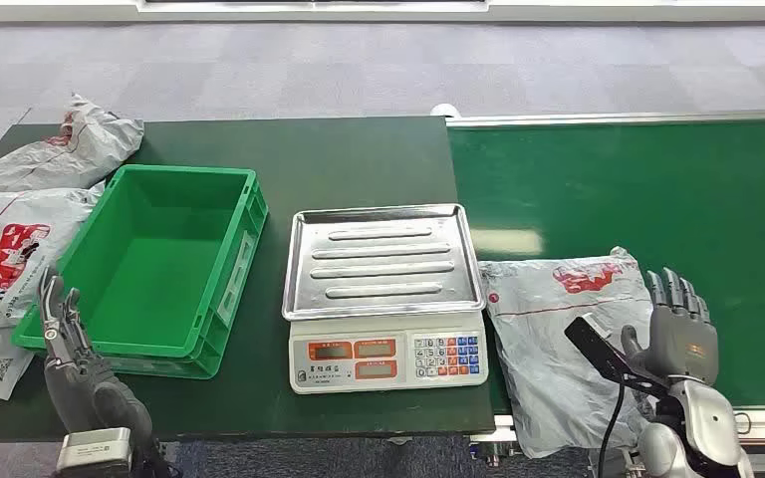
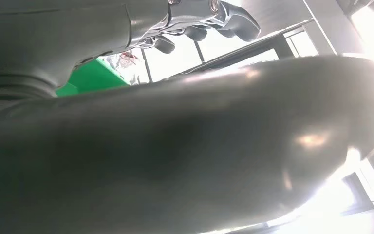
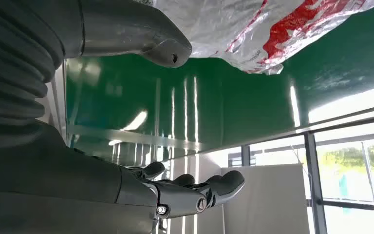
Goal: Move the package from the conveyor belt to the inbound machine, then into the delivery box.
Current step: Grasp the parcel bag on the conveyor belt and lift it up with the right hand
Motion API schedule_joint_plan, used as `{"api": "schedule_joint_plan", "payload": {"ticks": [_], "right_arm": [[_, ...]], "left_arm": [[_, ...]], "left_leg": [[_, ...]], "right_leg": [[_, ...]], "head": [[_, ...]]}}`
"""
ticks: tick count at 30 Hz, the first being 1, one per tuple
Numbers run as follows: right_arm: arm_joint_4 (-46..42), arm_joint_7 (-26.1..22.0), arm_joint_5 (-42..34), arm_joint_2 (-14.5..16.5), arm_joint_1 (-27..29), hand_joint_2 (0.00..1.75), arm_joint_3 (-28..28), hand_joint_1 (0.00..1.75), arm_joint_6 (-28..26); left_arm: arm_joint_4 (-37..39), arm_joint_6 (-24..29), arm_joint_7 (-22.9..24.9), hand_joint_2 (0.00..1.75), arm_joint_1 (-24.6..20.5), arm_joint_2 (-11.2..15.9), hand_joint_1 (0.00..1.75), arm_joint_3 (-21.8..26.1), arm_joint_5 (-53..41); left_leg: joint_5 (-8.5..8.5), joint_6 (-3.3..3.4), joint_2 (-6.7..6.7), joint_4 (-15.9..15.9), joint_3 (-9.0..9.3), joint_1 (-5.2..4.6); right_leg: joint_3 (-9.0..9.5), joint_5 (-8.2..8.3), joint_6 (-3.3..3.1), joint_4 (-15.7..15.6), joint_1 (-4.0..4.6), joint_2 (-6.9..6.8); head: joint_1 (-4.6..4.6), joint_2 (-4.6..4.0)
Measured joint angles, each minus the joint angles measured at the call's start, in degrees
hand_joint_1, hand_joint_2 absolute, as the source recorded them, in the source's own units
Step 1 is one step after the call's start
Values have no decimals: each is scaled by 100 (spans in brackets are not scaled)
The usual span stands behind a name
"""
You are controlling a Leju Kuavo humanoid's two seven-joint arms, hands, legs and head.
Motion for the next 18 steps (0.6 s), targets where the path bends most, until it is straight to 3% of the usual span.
{"api": "schedule_joint_plan", "payload": {"ticks": [4, 12, 16, 18], "right_arm": [[63, -272, -624, 31, -1, 175, -32, 0, 334], [195, -429, -925, 86, -9, 175, -87, 0, 501], [524, -967, -2096, 154, -49, 175, -133, 0, 1146], [807, -1100, -2345, 241, -65, 175, -135, 0, 1191]], "left_arm": [[2, -10, 10, 0, -4, 1, 0, 0, 5], [4, -12, 9, 0, -6, 4, 0, 0, 19], [43, -30, -12, 0, -33, 11, 0, 0, 65], [73, -71, -19, 0, -51, 15, 0, 0, 82]], "left_leg": [[0, 0, 0, 0, -1, 0], [0, 0, 0, 0, -1, 0], [0, 0, 0, 0, 0, 0], [0, 0, 0, 0, -1, 0]], "right_leg": [[0, 0, 0, 0, -2, -1], [-1, 0, 0, 0, -3, 0], [0, 0, 1, 0, -2, -1], [0, -1, 1, 0, -1, -3]], "head": [[0, 0], [0, 0], [0, 0], [0, 0]]}}
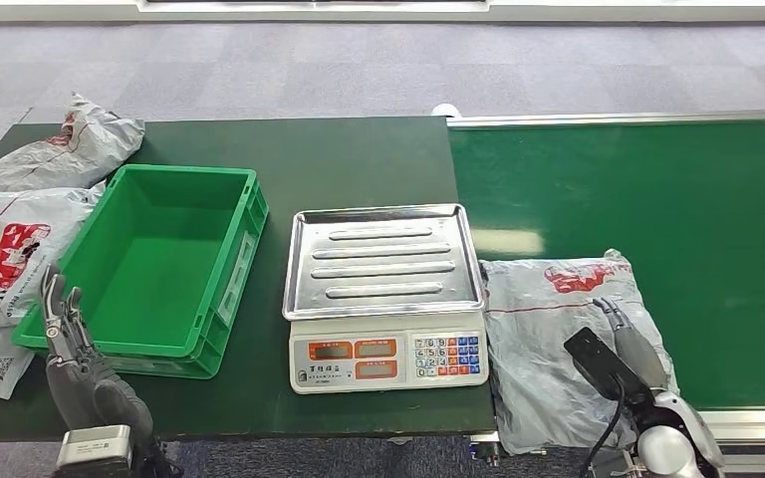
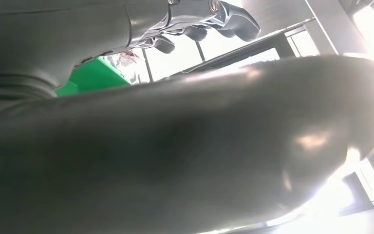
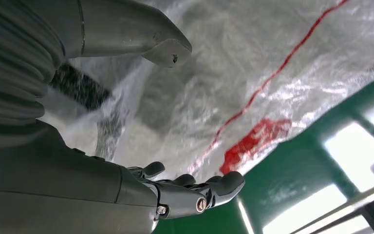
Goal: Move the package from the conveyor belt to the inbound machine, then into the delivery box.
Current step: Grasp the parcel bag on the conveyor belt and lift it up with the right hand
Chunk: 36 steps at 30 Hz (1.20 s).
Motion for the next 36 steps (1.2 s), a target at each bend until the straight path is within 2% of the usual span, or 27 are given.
{"api": "schedule_joint_plan", "payload": {"ticks": [4, 11, 14, 18, 20, 23, 27, 36], "right_arm": [[497, 195, 175, 264, -35, 175, 2, 0, -282], [1345, 781, 965, 696, -203, 175, 7, 0, -870], [1775, 1077, 1507, 875, -344, 175, 16, 0, -1084], [2312, 1714, 2455, 1092, -582, 175, 99, 0, -1359], [2526, 1914, 2791, 1182, -686, 175, 157, 0, -1457], [2773, 2124, 3172, 1271, -805, 175, 254, 0, -1563], [2954, 2230, 3423, 1326, -889, 175, 339, 175, -1597], [3028, 2489, 3994, 1360, -933, 175, 460, 175, -1806]], "left_arm": [[50, -122, 62, 0, -54, 1, 0, 0, 43], [163, -386, 165, 0, -161, -3, 0, -1, 246], [205, -482, 248, 0, -238, -8, 0, -8, 243], [270, -658, 377, 0, -344, -34, 0, -21, 321], [304, -722, 403, 0, -377, -48, 0, -22, 391], [336, -772, 411, 0, -395, -64, 0, -22, 487], [338, -833, 402, 0, -396, -70, 0, -22, 566], [297, -935, 315, 0, -404, -86, 0, -17, 728]], "left_leg": [[0, -1, 0, 0, 1, 0], [1, -1, 2, 0, 4, 1], [-1, -3, 8, 0, 17, 3], [-21, -7, 35, -1, 77, 24], [-36, -8, 40, -2, 105, 40], [-79, -12, 47, -1, 140, 60], [-111, 5, 52, 0, 219, 66], [-98, 34, 50, 10, 259, 58]], "right_leg": [[0, 0, 0, 1, 3, 2], [0, 0, -1, 1, 5, 3], [10, -1, -2, -2, 9, 8], [67, -14, -10, -27, 33, 30], [116, -34, -23, -44, 48, 33], [191, -86, -9, -62, 58, 37], [280, -111, 3, -76, 58, 42], [286, -56, 28, -84, 47, 44]], "head": [[0, 0], [-1, 0], [-2, 0], [-3, 0], [-2, 0], [-1, 0], [-1, 0], [-1, 0]]}}
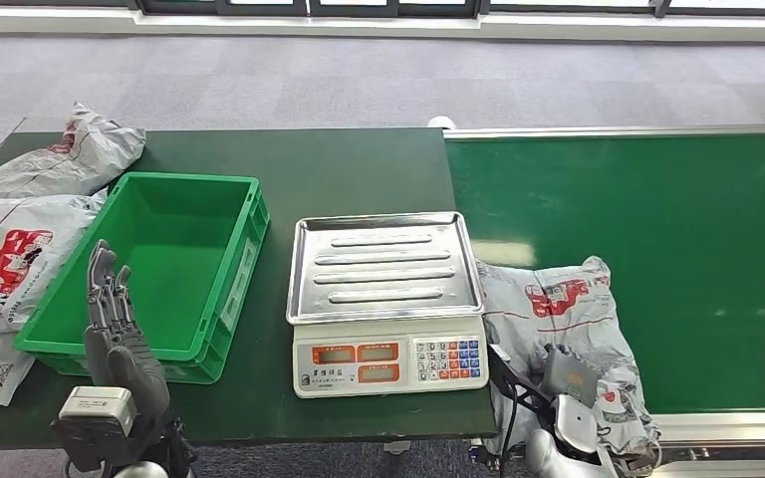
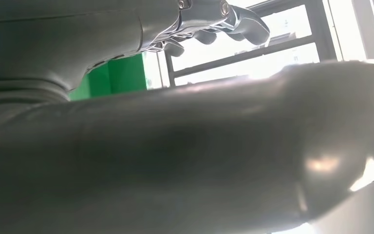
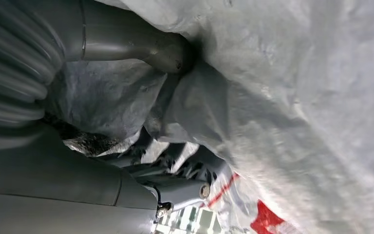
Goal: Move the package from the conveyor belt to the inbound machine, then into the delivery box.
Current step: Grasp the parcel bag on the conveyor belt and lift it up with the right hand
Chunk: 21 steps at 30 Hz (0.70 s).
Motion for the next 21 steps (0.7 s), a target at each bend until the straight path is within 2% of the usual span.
{"api": "schedule_joint_plan", "payload": {"ticks": [16, 21], "right_arm": [[-81, -67, 234, 76, 56, 175, -12, 175, -58], [-362, 23, 499, 84, 230, 175, -145, 175, -256]], "left_arm": [[13, -13, -104, 0, 42, 14, 0, 4, 54], [10, -13, -155, 0, 70, 27, 0, 9, 75]], "left_leg": [[-20, -3, -4, 1, 1, 1], [-19, -1, -24, 1, -10, -1]], "right_leg": [[1, -24, 0, -1, 5, -8], [-1, -24, 0, -1, 1, -21]], "head": [[1, 0], [1, 0]]}}
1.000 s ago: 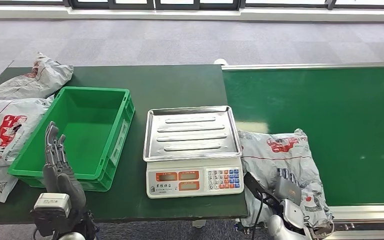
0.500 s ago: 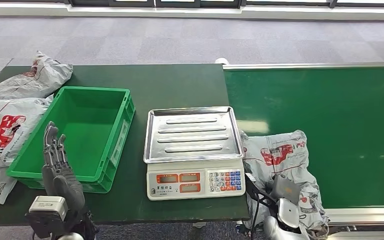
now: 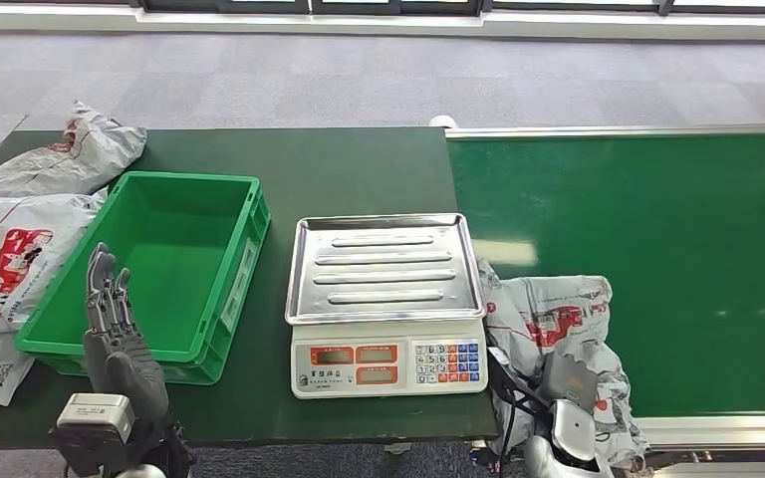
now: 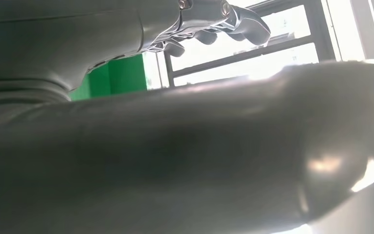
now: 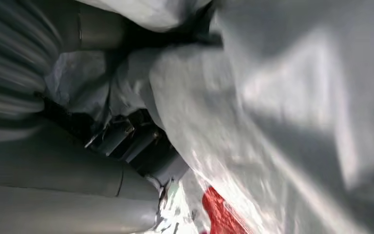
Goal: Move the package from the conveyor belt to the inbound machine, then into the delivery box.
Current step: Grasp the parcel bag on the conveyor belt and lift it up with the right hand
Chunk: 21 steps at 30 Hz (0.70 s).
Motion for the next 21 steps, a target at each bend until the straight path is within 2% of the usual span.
{"api": "schedule_joint_plan", "payload": {"ticks": [5, 8, 12, 17, 21], "right_arm": [[-1407, 245, 775, -71, 531, 175, -320, 175, 106], [-2305, 239, 878, -201, 699, 175, -482, 175, 156], [-3298, 182, 880, -465, 845, 175, -508, 175, -131], [-4287, 13, 875, -754, 827, 175, -377, 175, -292], [-4539, -156, 848, -946, 559, 175, -11, 175, -349]], "left_arm": [[-59, -7, -70, 0, 167, 1, 0, 41, 5], [-77, -25, -133, 0, 235, 1, 0, 96, 19], [-69, -112, -258, 0, 254, 1, 0, 136, 97], [-43, -196, -315, 0, 217, 1, 0, 148, 113], [13, -203, -314, 0, 123, 1, 0, 148, 161]], "left_leg": [[18, 4, -50, 1, -64, -14], [22, 7, -44, 2, -90, -19], [22, 8, -43, 3, -107, -28], [22, 8, -39, 2, -130, -30], [28, 10, -30, 2, -124, -29]], "right_leg": [[-38, 5, 6, 5, -12, -40], [-71, 11, 13, 6, -18, -33], [-90, 12, 15, 7, -25, -29], [-97, 12, 15, 9, -25, -27], [-105, 15, 19, 10, -25, -20]], "head": [[0, 0], [0, 0], [-1, 0], [0, 0], [0, 0]]}}
